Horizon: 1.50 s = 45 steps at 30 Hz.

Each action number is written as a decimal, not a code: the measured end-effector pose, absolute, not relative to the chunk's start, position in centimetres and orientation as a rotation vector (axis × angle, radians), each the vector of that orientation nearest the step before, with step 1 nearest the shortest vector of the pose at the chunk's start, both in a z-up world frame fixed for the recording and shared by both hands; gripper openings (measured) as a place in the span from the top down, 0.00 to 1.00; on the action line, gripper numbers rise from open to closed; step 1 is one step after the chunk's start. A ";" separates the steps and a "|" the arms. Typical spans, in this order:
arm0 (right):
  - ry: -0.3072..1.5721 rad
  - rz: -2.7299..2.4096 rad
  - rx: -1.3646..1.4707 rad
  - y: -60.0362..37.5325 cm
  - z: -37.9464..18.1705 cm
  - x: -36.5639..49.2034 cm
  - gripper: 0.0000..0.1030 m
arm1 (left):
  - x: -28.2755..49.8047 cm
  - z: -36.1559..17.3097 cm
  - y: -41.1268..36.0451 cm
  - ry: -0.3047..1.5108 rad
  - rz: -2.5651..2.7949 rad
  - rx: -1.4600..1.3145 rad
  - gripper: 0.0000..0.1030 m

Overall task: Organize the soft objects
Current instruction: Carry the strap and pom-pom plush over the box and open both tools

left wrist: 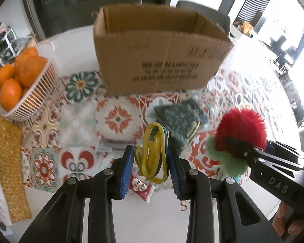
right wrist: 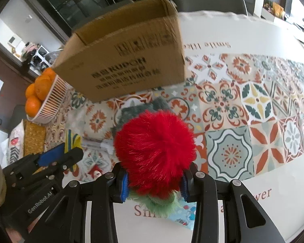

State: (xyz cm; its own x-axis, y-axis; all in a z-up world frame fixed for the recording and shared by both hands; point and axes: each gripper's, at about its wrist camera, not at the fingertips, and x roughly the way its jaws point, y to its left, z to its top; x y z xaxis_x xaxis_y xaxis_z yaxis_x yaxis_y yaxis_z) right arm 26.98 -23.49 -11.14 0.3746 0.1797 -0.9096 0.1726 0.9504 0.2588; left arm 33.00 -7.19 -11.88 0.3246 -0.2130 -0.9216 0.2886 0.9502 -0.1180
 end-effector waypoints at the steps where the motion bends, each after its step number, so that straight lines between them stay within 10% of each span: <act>1: 1.183 0.005 0.331 -23.3 -10.7 27.0 0.62 | 32.9 -11.1 -6.9 1.177 -0.327 0.074 0.67; 45: 0.794 0.074 0.270 -22.0 4.3 31.2 0.62 | 37.6 3.2 -6.5 0.833 -0.381 0.055 0.67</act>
